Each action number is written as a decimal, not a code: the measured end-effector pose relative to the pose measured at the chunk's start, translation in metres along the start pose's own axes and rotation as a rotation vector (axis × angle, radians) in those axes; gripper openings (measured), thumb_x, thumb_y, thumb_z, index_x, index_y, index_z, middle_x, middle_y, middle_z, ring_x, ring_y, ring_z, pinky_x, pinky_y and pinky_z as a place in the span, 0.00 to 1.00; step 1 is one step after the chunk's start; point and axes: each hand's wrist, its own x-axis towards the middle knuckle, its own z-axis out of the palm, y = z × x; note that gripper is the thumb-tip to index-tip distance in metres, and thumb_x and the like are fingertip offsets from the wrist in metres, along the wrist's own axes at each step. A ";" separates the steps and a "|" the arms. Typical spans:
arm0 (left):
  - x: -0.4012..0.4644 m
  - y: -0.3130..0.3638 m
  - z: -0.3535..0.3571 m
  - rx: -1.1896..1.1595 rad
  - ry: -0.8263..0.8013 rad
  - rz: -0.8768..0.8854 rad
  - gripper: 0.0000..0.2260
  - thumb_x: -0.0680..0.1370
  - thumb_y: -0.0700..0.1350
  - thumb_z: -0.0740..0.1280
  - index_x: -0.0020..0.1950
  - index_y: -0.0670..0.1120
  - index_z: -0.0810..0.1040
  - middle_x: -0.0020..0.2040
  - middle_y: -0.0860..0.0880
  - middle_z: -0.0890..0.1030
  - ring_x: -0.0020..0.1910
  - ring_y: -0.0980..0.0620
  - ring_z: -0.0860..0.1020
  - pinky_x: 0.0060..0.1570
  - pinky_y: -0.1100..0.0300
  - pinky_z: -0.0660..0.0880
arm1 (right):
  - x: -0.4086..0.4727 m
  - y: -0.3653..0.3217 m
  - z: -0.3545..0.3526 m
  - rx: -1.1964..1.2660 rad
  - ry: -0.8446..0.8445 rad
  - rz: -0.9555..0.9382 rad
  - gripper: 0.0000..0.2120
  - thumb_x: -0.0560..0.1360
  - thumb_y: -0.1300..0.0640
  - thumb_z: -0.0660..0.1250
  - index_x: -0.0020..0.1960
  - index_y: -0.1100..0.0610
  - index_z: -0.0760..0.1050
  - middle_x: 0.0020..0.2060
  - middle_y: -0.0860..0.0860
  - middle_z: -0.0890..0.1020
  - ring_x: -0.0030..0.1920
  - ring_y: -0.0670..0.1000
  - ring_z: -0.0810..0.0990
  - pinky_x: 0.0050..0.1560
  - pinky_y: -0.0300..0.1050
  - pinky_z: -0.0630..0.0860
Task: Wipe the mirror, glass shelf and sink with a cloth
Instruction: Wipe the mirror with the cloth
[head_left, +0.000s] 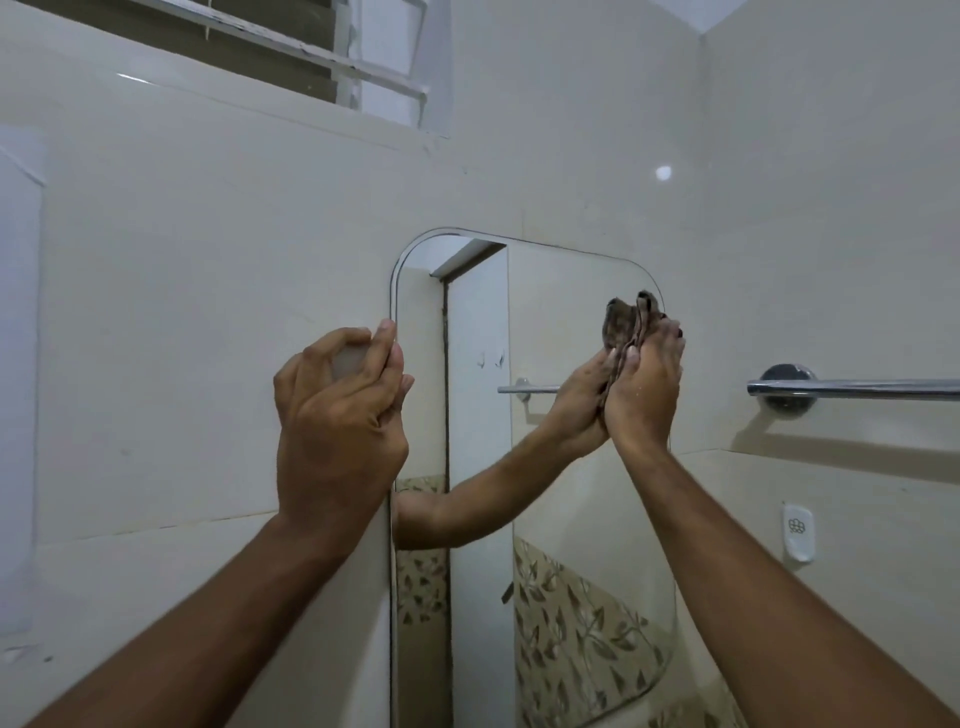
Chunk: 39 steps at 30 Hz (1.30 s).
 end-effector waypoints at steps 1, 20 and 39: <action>0.000 0.001 0.000 -0.005 0.000 -0.002 0.16 0.77 0.42 0.69 0.65 0.43 0.78 0.59 0.48 0.82 0.65 0.47 0.73 0.64 0.50 0.64 | -0.002 -0.006 0.001 0.005 -0.001 -0.020 0.25 0.85 0.59 0.49 0.80 0.60 0.49 0.81 0.54 0.50 0.80 0.52 0.45 0.80 0.52 0.45; 0.056 -0.013 -0.014 0.019 -0.032 0.072 0.13 0.79 0.45 0.63 0.62 0.50 0.79 0.61 0.55 0.81 0.59 0.48 0.73 0.55 0.52 0.63 | -0.106 -0.158 0.033 0.122 -0.145 -0.612 0.30 0.82 0.63 0.57 0.80 0.60 0.50 0.80 0.56 0.52 0.80 0.53 0.44 0.79 0.58 0.49; 0.057 -0.017 0.003 0.128 0.028 0.071 0.13 0.81 0.47 0.63 0.64 0.51 0.78 0.62 0.57 0.80 0.58 0.48 0.72 0.52 0.51 0.61 | 0.044 -0.036 0.002 0.083 0.079 -0.067 0.23 0.81 0.54 0.49 0.76 0.55 0.60 0.74 0.56 0.66 0.75 0.58 0.64 0.74 0.60 0.63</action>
